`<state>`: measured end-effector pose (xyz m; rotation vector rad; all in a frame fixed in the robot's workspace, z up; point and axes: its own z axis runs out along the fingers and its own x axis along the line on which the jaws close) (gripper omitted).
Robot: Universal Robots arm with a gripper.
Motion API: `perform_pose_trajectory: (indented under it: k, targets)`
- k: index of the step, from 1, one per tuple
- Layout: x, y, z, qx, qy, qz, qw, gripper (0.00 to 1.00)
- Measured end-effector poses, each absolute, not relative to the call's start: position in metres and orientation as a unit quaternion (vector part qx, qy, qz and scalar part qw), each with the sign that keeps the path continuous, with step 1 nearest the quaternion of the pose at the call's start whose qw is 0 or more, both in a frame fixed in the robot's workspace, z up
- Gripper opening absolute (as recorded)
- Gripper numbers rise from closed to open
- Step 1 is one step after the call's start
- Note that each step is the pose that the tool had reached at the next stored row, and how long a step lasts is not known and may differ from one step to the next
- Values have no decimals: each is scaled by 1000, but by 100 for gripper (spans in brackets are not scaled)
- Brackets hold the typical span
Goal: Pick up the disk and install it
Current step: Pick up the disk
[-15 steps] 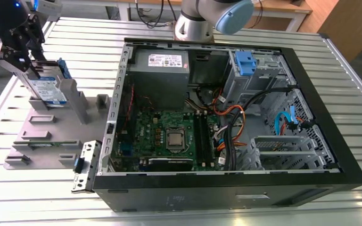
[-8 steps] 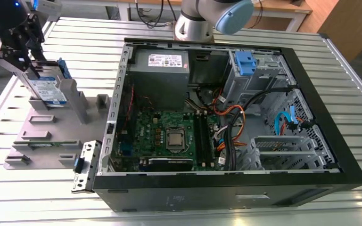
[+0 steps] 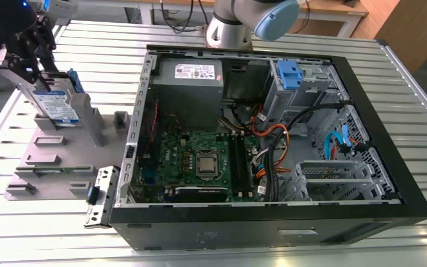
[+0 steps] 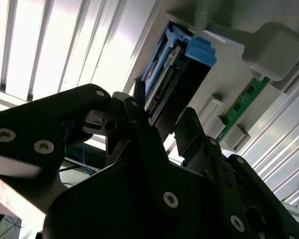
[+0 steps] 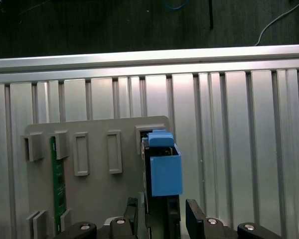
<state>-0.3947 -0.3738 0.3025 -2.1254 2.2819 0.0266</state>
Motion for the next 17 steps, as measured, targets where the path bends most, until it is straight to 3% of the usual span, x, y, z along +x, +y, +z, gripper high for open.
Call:
perform_pose_trajectory:
  k: [17]
  targets:
    - [-394,-374,302,-681,732,9,12,50]
